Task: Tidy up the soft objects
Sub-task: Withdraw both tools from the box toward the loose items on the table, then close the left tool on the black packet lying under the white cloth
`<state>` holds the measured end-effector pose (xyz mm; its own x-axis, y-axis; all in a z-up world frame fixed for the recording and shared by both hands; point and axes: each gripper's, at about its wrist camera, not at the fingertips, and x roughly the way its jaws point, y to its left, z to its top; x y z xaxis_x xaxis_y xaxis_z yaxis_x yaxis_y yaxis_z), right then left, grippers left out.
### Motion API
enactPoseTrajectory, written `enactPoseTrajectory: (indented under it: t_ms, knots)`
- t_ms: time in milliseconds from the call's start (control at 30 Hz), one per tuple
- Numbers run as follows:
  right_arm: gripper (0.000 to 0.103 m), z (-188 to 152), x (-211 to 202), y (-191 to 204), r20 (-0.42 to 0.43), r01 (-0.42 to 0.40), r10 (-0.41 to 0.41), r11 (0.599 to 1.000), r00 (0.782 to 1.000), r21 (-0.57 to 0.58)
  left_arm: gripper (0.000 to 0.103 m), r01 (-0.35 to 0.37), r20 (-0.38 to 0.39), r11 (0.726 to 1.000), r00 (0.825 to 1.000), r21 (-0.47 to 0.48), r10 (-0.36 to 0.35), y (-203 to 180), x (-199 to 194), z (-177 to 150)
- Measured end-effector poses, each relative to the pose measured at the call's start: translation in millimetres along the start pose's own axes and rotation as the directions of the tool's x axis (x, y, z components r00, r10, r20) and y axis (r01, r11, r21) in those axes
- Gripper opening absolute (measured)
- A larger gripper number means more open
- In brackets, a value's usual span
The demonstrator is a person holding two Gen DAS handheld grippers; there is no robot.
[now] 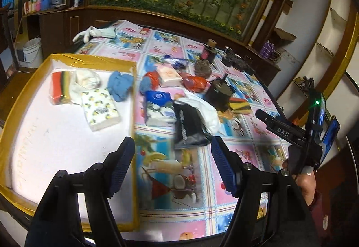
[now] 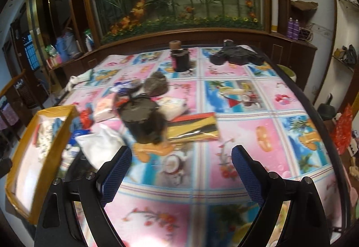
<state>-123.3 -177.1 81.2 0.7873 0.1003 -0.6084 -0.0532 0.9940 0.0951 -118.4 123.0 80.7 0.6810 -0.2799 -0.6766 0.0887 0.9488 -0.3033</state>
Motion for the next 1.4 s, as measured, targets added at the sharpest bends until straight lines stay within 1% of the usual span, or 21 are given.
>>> enactPoseTrajectory:
  t_ms: [133,267,600,767,833,933,1000,1067,1133,1167,1233,1400]
  knots:
    - [0.091,-0.6,12.2,-6.0,-0.011,0.027,-0.027,1.0,1.0,-0.002,0.07,0.022,-0.054,0.999,0.998,0.03,-0.02,-19.9,13.4,-10.1]
    - [0.091,-0.5,25.0,-15.3,-0.019,0.024,-0.024,1.0,1.0,0.011,0.07,0.032,-0.1,0.998,0.995,0.05,-0.026,-35.3,27.4,-20.4]
    - [0.091,-2.4,35.5,-33.2,-0.042,-0.019,0.022,0.997,0.999,0.073,0.07,0.031,-0.194,0.992,0.981,0.126,-0.006,-65.1,59.9,-46.9]
    - [0.091,-4.2,34.3,-33.0,-0.04,-0.026,0.029,0.997,0.999,0.07,0.07,0.024,-0.231,0.99,0.973,0.142,0.009,-70.3,73.2,-57.1]
    - [0.092,-5.1,34.0,-30.7,-0.041,-0.029,0.031,0.998,0.999,0.062,0.07,0.007,-0.219,0.986,0.975,0.169,0.03,-74.6,74.0,-58.9]
    - [0.092,-6.1,33.4,-28.0,-0.042,-0.029,0.031,0.998,0.999,0.051,0.075,-0.002,-0.211,0.981,0.976,0.196,0.045,-79.4,75.0,-61.7]
    - [0.092,-6.3,33.6,-27.2,-0.043,-0.03,0.032,0.998,0.999,0.049,0.086,-0.004,-0.208,0.978,0.977,0.21,0.048,-83.0,75.9,-64.8]
    - [0.092,-6.4,34.2,-27.6,-0.048,-0.031,0.034,0.998,0.998,0.052,0.09,-0.017,-0.197,0.973,0.978,0.231,0.064,-86.8,77.2,-68.5]
    - [0.092,-6.3,35.2,-28.8,-0.053,-0.033,0.036,0.998,0.998,0.057,0.1,-0.021,-0.198,0.968,0.978,0.251,0.073,-90.8,79.0,-71.7]
    - [0.092,-6.4,35.7,-29.7,-0.055,-0.034,0.037,0.998,0.998,0.06,0.103,-0.025,-0.205,0.966,0.976,0.257,0.079,-92.2,80.6,-73.5]
    - [0.092,-6.3,36.5,-29.6,-0.059,-0.032,0.036,0.997,0.998,0.064,0.103,-0.045,-0.195,0.956,0.975,0.289,0.105,-95.9,81.2,-77.1]
    - [0.092,-6.0,39.2,-29.2,-0.068,-0.03,0.034,0.998,0.997,0.063,0.103,-0.057,-0.199,0.94,0.971,0.337,0.131,-98.9,83.0,-79.9]
